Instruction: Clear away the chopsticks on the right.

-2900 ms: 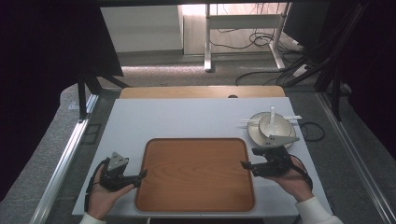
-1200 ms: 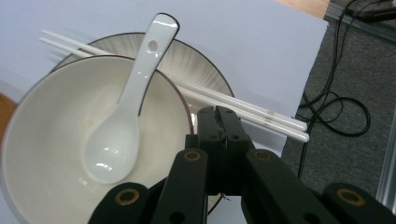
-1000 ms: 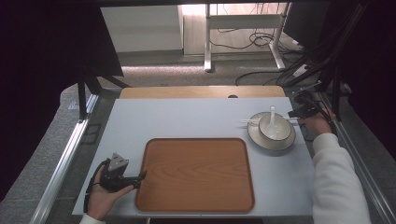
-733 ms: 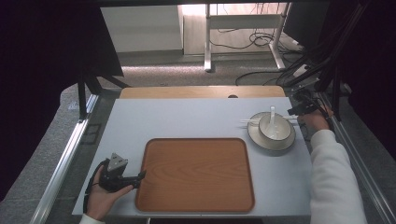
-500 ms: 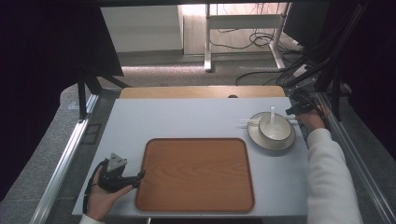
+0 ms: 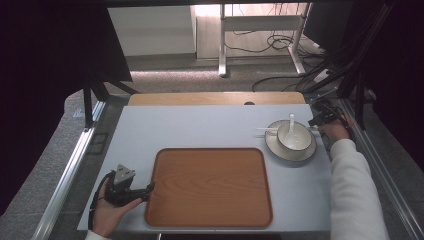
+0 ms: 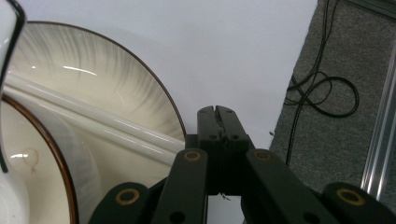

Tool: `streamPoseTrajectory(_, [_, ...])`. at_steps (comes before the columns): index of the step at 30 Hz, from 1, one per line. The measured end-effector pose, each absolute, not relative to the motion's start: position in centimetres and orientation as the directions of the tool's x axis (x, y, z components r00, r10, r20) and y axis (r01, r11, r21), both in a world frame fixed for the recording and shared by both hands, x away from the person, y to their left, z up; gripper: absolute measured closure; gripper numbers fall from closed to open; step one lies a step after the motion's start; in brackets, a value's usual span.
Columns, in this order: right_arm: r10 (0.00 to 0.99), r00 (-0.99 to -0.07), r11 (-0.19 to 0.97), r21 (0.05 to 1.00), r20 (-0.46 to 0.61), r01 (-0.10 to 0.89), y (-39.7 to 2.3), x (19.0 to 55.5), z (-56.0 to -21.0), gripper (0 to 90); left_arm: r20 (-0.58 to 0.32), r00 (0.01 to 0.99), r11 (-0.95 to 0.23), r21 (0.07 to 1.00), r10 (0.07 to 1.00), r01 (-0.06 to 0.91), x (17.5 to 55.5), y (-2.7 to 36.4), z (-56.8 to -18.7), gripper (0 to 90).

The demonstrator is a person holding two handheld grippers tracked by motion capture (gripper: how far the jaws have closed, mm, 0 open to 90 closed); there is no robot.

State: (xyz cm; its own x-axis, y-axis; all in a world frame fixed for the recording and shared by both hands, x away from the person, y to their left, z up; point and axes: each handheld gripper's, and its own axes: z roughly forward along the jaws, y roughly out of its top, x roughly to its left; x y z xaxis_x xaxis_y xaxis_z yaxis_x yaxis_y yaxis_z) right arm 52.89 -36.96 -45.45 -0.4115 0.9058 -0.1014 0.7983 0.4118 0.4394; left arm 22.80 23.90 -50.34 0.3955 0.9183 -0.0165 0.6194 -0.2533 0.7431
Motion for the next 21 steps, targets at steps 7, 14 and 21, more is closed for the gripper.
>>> streamPoseTrajectory(7, [0.906, -0.411, 0.412, 0.424, -0.098, 0.807, -37.1, 52.5, -45.4, 89.7, -0.020, 0.391, -0.248, 0.744, 0.920, 0.621, 22.8, 24.1, -50.4, 17.5])
streamPoseTrajectory(14, [0.904, -0.411, 0.423, 0.387, -0.117, 0.819, -37.2, 52.0, -45.9, 89.8, -0.026, 0.392, -0.246, 0.741, 0.919, 0.625, 22.8, 24.4, -50.5, 17.5])
streamPoseTrajectory(21, [0.909, -0.401, 0.413, 0.380, -0.114, 0.828, -37.6, 51.4, -45.9, 89.7, -0.026, 0.394, -0.246, 0.742, 0.919, 0.624, 22.8, 24.5, -50.5, 17.5])
